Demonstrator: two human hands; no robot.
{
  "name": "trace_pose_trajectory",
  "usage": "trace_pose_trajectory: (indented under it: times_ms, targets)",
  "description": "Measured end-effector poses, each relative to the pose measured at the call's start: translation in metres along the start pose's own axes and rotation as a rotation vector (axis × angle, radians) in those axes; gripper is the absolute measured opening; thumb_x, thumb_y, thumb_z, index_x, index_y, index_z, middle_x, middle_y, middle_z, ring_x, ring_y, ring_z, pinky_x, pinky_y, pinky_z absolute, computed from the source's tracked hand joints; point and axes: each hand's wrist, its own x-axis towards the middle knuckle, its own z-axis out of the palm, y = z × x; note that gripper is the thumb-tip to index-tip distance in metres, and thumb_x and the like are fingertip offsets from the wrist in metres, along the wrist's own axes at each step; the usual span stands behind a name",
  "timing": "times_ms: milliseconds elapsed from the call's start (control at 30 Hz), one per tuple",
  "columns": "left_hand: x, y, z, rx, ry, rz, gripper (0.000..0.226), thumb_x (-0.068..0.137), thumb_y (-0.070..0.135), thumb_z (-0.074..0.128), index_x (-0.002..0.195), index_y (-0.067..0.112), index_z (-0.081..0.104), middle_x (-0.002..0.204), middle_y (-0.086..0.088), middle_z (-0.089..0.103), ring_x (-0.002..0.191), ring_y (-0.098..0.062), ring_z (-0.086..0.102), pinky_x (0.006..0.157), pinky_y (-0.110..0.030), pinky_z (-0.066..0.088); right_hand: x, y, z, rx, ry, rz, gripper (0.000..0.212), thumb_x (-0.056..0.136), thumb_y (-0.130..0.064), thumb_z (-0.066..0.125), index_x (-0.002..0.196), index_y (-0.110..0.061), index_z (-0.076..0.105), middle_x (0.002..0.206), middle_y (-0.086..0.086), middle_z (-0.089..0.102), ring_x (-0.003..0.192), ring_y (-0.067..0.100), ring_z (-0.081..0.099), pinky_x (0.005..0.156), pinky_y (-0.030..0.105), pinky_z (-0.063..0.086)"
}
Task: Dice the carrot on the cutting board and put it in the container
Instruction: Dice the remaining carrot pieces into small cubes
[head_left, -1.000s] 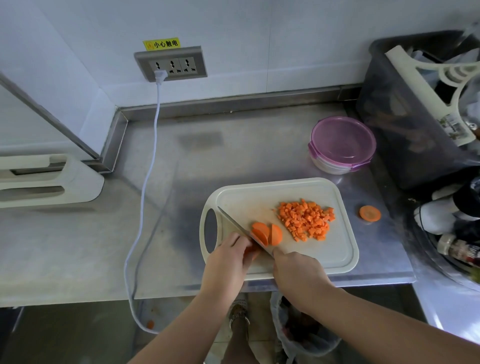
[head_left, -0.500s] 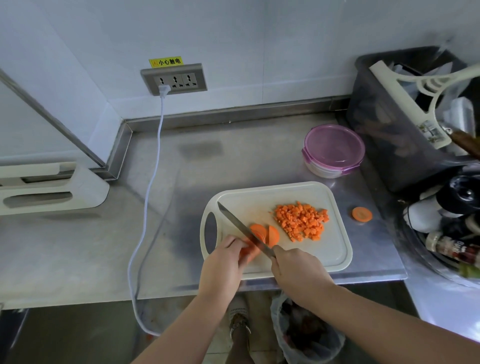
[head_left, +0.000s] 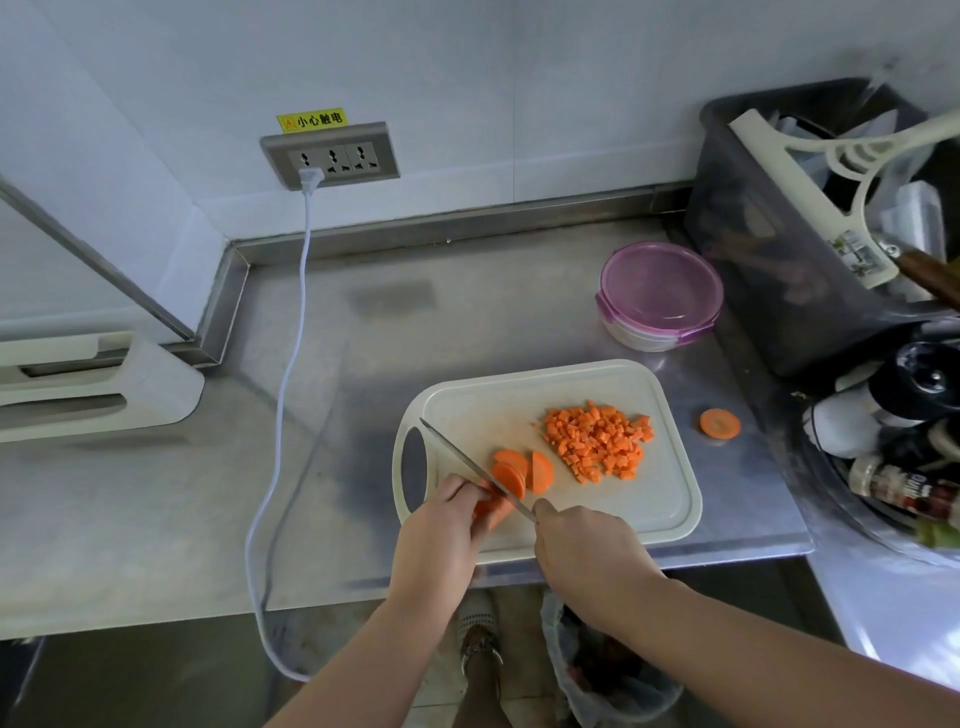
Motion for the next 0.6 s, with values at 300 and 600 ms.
trace_pose_trajectory:
  times_ms: [300,600]
  targets:
    - [0.001,-0.007,0.007,-0.028,0.117,0.102,0.013,0.078,0.025,0.075,0.076,0.017,0.065,0.079,0.006,0.059,0.056,-0.014,0.058,0.047,-0.021,0.041,0.014,0.002,0.007,0.071,-0.05,0.051,0.038,0.097,-0.009,0.039,0.134,-0.015,0.036,0.087,0.003,0.049,0.076,0.019,0.048,0.065,0.031,0.042]
    - [0.0,-0.006,0.005,-0.033,0.065,0.054,0.006,0.081,0.02,0.073,0.084,0.019,0.068,0.085,0.007,0.06,0.062,-0.016,0.061,0.051,-0.03,0.049,0.018,0.012,-0.004,0.226,-0.076,0.08,0.019,0.103,-0.021,0.033,0.104,-0.015,0.051,0.103,0.011,0.063,0.093,0.029,0.061,0.075,0.035,0.047]
